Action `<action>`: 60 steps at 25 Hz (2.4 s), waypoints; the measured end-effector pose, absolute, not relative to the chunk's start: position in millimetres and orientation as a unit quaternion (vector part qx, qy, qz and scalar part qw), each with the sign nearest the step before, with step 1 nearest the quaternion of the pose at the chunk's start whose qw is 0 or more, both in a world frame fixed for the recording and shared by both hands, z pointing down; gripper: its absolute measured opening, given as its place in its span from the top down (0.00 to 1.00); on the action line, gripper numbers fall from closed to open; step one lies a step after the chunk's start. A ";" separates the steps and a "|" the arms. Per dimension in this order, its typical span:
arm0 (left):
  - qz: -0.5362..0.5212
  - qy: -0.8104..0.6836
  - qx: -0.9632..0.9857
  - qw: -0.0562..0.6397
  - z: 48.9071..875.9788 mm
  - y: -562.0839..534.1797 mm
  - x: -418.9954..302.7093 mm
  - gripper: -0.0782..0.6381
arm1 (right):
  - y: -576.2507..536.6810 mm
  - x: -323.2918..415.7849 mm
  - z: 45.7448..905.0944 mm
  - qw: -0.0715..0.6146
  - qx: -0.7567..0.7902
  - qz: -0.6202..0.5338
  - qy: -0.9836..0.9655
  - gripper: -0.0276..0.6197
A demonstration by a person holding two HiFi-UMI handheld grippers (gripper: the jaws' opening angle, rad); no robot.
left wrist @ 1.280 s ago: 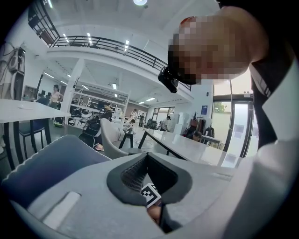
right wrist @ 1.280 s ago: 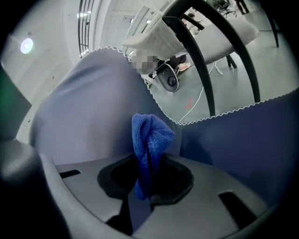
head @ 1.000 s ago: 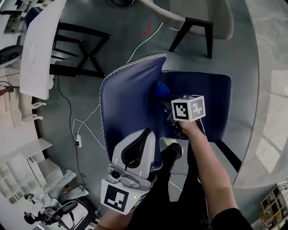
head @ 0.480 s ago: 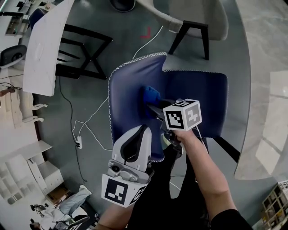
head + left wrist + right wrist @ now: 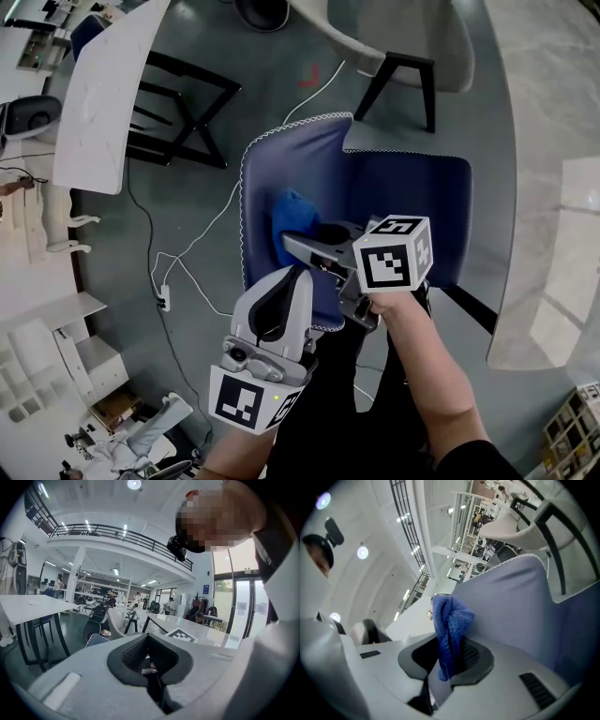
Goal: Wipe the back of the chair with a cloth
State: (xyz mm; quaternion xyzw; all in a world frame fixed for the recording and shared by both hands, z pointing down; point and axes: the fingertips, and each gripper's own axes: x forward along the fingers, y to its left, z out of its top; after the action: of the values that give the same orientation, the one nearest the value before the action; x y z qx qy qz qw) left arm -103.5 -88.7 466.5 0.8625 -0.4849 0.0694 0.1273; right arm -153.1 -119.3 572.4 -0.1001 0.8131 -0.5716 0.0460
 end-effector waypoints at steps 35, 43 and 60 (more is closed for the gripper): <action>0.086 -0.471 0.864 0.153 538.2 -85.2 -89.4 0.88 | -69.6 -116.6 834.2 -0.086 -0.111 -0.627 0.766 0.82; 0.082 -0.471 0.866 0.143 540.2 -85.4 -87.8 0.88 | -48.6 -102.4 902.2 -0.244 -0.228 -0.575 0.747 0.83; 0.082 -0.503 0.849 0.139 467.5 -69.0 -131.1 0.88 | -24.6 -134.6 764.9 -0.215 -0.216 -0.565 0.767 0.83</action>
State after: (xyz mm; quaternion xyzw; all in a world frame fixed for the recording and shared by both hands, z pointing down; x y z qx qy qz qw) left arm -131.1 -69.0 467.5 0.8488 -0.5034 0.0824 0.1390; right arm -134.6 -24.6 764.9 -0.2163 0.7666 -0.5651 -0.2148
